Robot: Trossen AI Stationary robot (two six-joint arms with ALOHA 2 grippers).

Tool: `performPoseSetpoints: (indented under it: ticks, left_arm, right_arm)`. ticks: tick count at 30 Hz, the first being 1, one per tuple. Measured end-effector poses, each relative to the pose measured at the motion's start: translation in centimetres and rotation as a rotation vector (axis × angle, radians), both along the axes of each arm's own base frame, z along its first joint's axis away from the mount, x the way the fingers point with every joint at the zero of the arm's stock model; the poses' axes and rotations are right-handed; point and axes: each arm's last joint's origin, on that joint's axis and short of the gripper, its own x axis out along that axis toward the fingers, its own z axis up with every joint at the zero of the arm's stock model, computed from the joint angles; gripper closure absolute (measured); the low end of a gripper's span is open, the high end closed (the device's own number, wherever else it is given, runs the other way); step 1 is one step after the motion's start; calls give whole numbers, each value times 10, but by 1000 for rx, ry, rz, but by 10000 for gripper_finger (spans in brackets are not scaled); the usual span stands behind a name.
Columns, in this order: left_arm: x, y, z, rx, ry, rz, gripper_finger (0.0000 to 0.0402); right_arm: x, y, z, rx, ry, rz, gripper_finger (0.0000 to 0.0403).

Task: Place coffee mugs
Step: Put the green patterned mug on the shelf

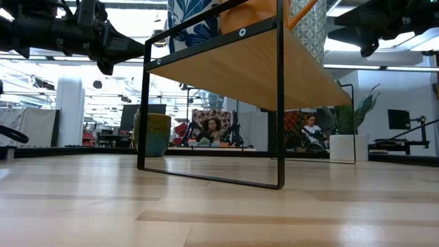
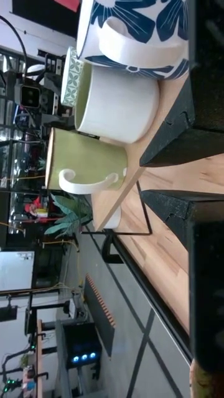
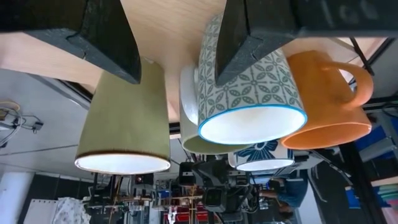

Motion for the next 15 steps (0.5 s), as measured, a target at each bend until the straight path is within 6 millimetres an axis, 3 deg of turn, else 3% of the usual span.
performPoseSetpoints:
  ticks: [12, 15]
  left_arm:
    - [0, 0, 0, 0, -1, 0, 346]
    - [-1, 2, 2, -40, -33, 74, 346]
  right_arm:
    - [0, 0, 0, -7, 0, -2, 173]
    - [0, 0, 0, -6, 0, -2, 173]
